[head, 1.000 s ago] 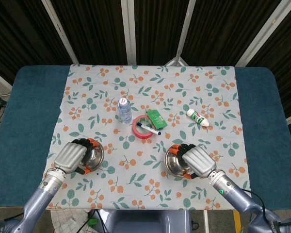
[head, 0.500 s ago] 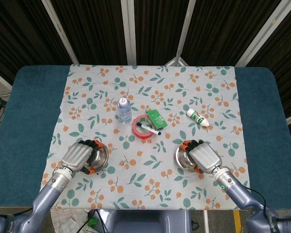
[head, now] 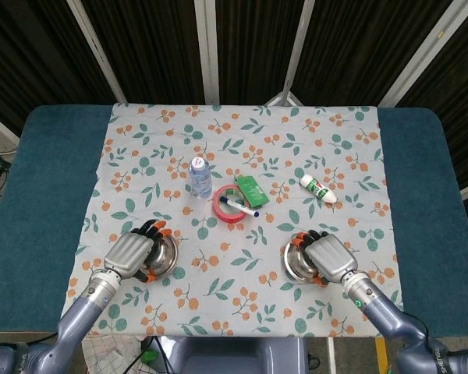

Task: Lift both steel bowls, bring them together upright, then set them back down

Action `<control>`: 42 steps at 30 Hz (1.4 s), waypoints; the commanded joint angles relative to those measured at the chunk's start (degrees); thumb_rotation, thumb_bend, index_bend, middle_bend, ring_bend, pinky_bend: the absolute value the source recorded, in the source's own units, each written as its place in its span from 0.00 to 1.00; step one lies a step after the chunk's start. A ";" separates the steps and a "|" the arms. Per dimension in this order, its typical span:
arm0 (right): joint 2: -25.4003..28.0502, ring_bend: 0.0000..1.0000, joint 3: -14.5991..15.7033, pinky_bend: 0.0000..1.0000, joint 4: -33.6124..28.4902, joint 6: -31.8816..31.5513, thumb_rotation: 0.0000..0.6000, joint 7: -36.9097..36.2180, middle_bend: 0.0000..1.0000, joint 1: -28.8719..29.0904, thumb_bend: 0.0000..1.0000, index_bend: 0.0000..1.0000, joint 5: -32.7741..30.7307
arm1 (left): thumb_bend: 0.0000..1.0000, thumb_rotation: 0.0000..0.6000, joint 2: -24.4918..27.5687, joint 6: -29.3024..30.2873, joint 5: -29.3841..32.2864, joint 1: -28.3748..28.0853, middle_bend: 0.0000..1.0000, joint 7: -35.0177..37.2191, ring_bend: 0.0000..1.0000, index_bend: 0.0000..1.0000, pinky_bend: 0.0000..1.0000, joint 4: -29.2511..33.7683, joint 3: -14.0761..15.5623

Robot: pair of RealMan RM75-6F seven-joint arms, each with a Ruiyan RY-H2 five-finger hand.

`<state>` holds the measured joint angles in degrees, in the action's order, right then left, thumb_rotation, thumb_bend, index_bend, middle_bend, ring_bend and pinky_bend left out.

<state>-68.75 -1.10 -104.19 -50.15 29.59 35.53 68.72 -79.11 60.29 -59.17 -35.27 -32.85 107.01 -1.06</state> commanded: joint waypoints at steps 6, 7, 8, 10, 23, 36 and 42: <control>-1.29 0.07 0.60 0.16 -1.10 -1.00 1.00 3.18 0.05 0.27 0.19 0.20 -4.13 | 0.00 1.00 0.40 -0.06 -1.56 -0.01 0.00 1.31 0.00 0.11 0.25 -0.06 0.32; -1.21 0.07 0.75 0.15 -1.38 -0.97 1.00 3.68 0.05 0.39 0.19 0.20 -4.85 | 0.00 1.00 0.50 -0.03 -1.54 0.00 0.00 1.29 0.00 0.11 0.24 -0.07 0.39; -1.11 0.06 0.87 0.15 -1.69 -0.95 1.00 4.22 0.04 0.54 0.19 0.19 -5.65 | 0.00 1.00 0.58 -0.01 -1.55 -0.01 0.00 1.18 0.00 0.11 0.24 -0.12 0.47; -0.80 0.06 1.21 0.13 -2.45 -0.89 1.00 5.85 0.02 1.03 0.18 0.18 -7.73 | 0.00 1.00 0.63 0.22 -1.59 0.01 0.00 0.87 0.00 0.11 0.24 -0.31 0.61; 1.02 0.04 1.80 0.11 -7.32 -3.91 1.00 7.17 0.00 1.73 0.12 0.11 -13.69 | 0.00 1.00 3.79 2.02 -6.77 1.81 0.00 5.23 0.00 0.09 0.18 1.96 1.66; 2.35 0.06 3.28 0.09 0.28 -24.29 1.00 -24.92 0.00 -12.48 0.12 0.12 15.99 | 0.00 1.00 16.52 23.36 -29.38 18.29 0.00 14.74 0.00 0.09 0.17 5.44 11.25; 3.02 0.06 6.42 0.09 2.60 -32.00 1.00 -26.73 0.00 -18.56 0.12 0.12 21.06 | 0.00 1.00 14.94 33.06 -33.85 25.99 0.00 15.31 0.00 0.09 0.16 -1.83 13.13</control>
<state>-66.17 3.84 -103.21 -79.45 3.78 19.42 87.50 -63.80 90.33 -90.77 -11.75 -18.59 108.06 10.79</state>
